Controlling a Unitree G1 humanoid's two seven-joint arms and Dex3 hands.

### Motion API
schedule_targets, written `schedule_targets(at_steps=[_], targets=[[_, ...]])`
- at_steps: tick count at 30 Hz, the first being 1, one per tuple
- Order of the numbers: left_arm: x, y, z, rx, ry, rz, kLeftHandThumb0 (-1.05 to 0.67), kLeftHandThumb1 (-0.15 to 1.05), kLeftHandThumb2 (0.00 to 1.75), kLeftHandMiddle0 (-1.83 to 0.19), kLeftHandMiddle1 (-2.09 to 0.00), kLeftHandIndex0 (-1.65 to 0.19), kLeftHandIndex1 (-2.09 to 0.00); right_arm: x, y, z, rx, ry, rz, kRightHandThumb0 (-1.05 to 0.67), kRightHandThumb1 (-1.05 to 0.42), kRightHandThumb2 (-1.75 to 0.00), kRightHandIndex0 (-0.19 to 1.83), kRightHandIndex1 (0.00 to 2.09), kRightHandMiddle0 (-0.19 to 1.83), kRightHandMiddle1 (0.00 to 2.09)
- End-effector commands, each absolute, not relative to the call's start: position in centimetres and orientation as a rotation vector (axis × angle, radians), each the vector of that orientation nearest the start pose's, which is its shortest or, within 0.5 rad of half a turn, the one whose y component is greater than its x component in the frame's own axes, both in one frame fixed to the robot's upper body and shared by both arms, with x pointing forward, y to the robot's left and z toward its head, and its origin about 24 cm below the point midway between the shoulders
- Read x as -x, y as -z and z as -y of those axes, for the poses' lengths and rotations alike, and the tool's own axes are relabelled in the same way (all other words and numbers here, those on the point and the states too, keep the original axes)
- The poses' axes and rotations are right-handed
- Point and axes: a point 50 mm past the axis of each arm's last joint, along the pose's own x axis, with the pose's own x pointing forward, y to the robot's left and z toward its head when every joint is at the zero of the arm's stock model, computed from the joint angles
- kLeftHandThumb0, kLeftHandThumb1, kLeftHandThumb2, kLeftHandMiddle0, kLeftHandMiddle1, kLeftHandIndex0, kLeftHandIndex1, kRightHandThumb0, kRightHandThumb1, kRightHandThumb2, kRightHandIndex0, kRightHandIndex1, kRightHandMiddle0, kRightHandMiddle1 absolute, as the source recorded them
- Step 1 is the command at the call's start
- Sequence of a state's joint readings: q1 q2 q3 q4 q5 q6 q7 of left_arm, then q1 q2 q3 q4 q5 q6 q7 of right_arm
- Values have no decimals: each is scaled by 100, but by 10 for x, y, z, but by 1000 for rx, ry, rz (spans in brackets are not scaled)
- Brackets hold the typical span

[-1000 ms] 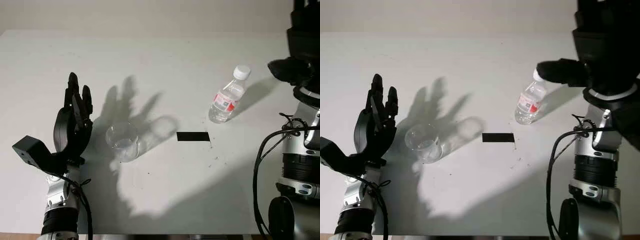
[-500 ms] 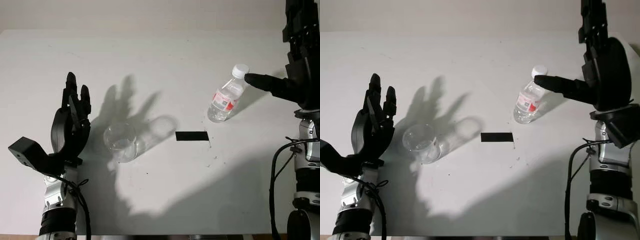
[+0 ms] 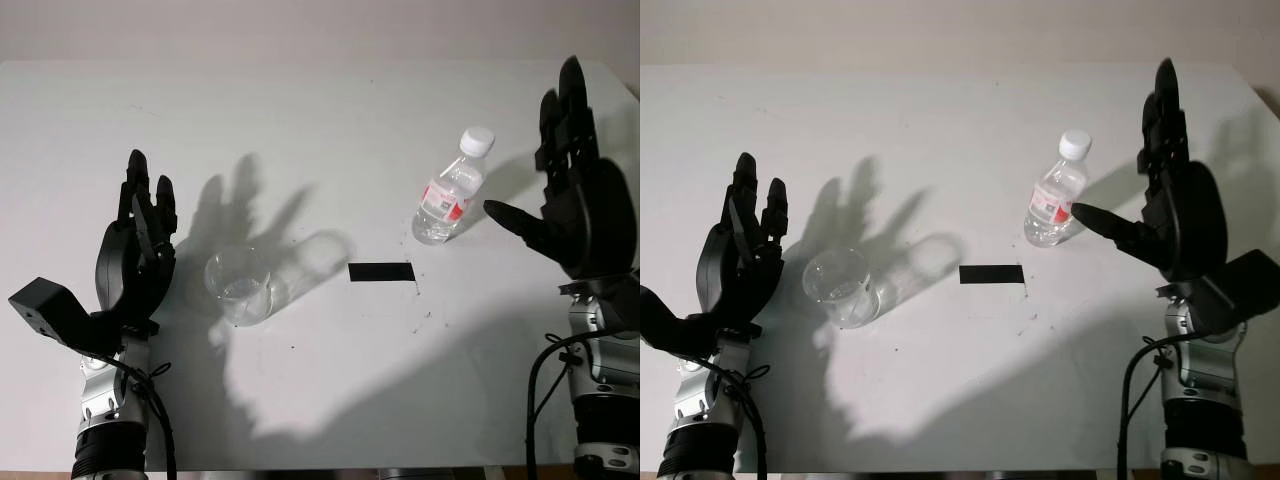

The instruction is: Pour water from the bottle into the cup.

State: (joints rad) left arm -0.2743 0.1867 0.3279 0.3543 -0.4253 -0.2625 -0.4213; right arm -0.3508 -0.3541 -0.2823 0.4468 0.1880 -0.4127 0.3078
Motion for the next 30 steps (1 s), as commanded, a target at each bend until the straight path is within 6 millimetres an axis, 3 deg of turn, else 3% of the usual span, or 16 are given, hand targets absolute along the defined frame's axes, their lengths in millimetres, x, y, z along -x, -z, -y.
schedule_targets(at_steps=[1,6,10,24,30], targets=[[-286,-72,-246,224,68,300,-78,105,72,19,0,19,0,-306,-92,266,117,-13,303,-105,-86,-5,-19,1,-15,3],[-282,-73,-248,208,62,297,-77,105,73,19,0,19,0,-312,-69,265,58,-51,219,-102,-85,-5,-19,0,-17,2],[-282,-73,-247,207,60,298,-77,105,73,19,0,19,0,-318,-66,261,80,-67,192,-101,-86,-6,-19,0,-19,0],[-283,-71,-243,219,55,286,-77,105,73,19,0,19,0,-335,-77,257,98,-98,224,-101,-89,-6,-19,0,-19,0],[-283,-70,-242,226,54,288,-76,105,74,19,0,19,0,-348,-91,243,108,-159,259,-98,-89,-5,-19,0,-19,0]])
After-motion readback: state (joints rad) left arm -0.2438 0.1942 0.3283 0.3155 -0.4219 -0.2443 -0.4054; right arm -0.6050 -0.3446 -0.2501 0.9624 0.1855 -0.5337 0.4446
